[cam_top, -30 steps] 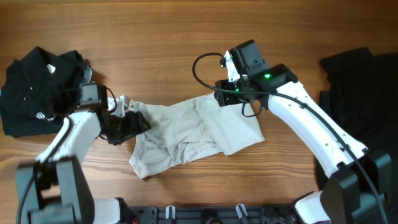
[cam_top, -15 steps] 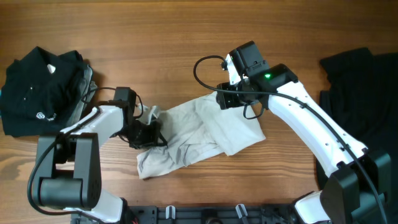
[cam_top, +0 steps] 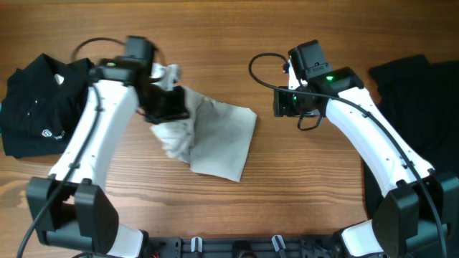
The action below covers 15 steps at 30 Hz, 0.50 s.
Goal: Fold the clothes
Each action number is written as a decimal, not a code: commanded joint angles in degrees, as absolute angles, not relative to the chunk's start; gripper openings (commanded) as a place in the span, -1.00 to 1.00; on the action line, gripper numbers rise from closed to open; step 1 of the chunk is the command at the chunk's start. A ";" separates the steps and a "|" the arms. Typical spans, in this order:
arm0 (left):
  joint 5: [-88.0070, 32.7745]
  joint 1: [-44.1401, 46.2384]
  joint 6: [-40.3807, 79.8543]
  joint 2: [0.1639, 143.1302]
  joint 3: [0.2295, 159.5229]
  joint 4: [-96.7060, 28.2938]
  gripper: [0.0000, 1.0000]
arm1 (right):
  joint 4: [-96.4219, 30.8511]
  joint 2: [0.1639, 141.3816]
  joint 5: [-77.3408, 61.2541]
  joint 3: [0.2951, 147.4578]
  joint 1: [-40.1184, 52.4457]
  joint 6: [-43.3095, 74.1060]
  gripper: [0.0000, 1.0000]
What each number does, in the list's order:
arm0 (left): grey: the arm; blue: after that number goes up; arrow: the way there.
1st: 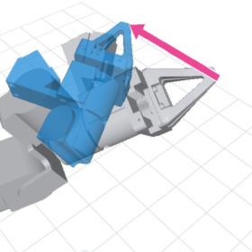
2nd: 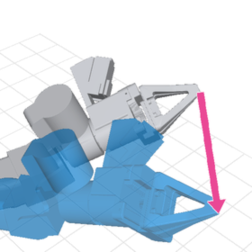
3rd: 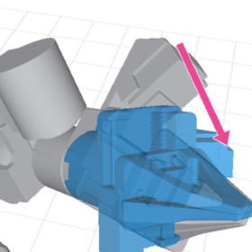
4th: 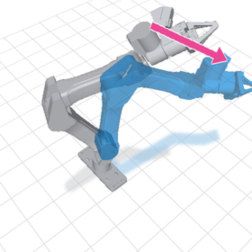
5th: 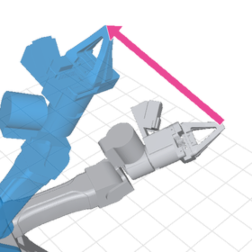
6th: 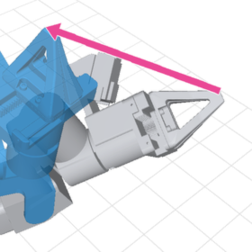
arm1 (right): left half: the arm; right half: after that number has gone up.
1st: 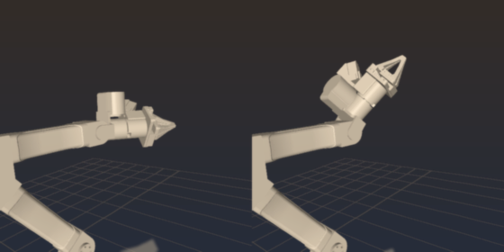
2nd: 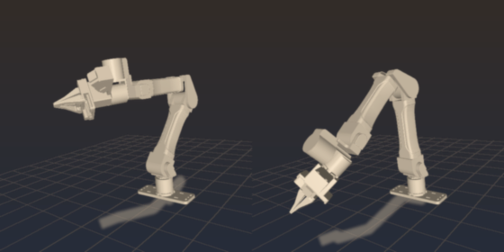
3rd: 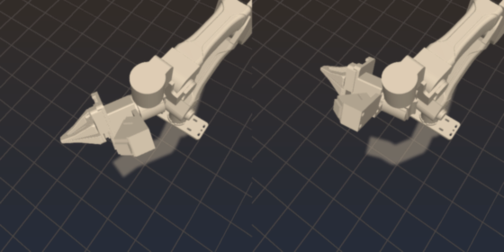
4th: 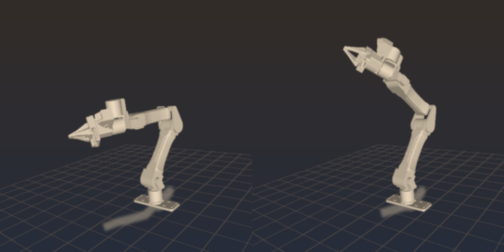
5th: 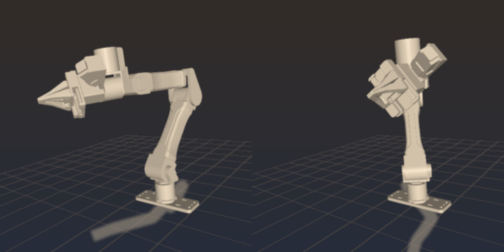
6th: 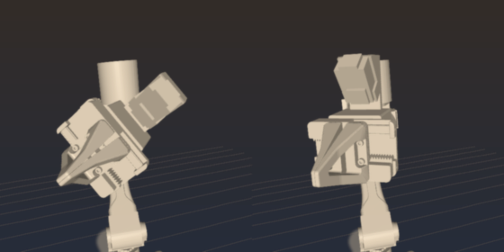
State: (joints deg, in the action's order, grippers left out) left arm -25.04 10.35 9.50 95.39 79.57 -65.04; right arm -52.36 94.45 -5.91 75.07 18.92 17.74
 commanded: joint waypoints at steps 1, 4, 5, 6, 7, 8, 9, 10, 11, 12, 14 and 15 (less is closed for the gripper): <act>-22.44 20.80 19.86 96.97 80.49 -61.12 -0.92 | -52.38 94.76 -4.91 75.48 17.04 18.26 0.11; -17.32 31.90 27.24 100.88 80.49 -57.45 -0.53 | -52.77 94.78 -4.93 75.48 15.88 18.26 0.12; -17.28 35.94 29.10 102.67 80.49 -56.51 -0.30 | -52.77 94.76 -4.93 75.48 15.84 18.26 0.12; -17.30 38.81 30.04 104.01 80.49 -56.12 -0.29 | -52.77 94.78 -4.93 75.48 15.84 18.26 0.12; -17.28 41.28 30.52 104.79 80.49 -56.18 -0.28 | -52.80 94.78 -4.93 75.48 15.84 18.26 0.13; -17.28 42.28 30.52 104.79 80.51 -56.31 -0.28 | -52.77 94.76 -4.93 75.48 15.84 18.26 0.13; -17.30 42.19 30.52 104.31 81.28 -57.63 -0.28 | -52.77 94.78 -4.93 75.48 15.84 18.24 0.15; -17.17 41.23 30.46 103.79 82.81 -60.20 -0.27 | -52.77 94.76 -4.93 75.48 15.84 18.20 0.18; -16.29 39.94 30.17 103.33 84.64 -63.31 -0.28 | -52.77 94.76 -4.93 75.48 15.84 18.20 0.19; -12.71 37.54 29.98 102.41 87.66 -68.29 -0.29 | -52.82 94.76 -4.93 75.48 15.84 18.02 0.20; -5.34 33.45 27.77 100.88 90.85 -73.12 -0.14 | -53.10 94.76 -4.93 75.48 15.84 18.04 0.20; -2.52 30.11 25.91 100.05 90.98 -73.32 -0.08 | -53.21 94.76 -4.93 75.48 15.84 18.02 0.20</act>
State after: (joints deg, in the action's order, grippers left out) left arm -11.68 35.55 28.84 103.26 88.73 -72.36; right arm -52.95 94.48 -5.89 75.07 15.92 17.91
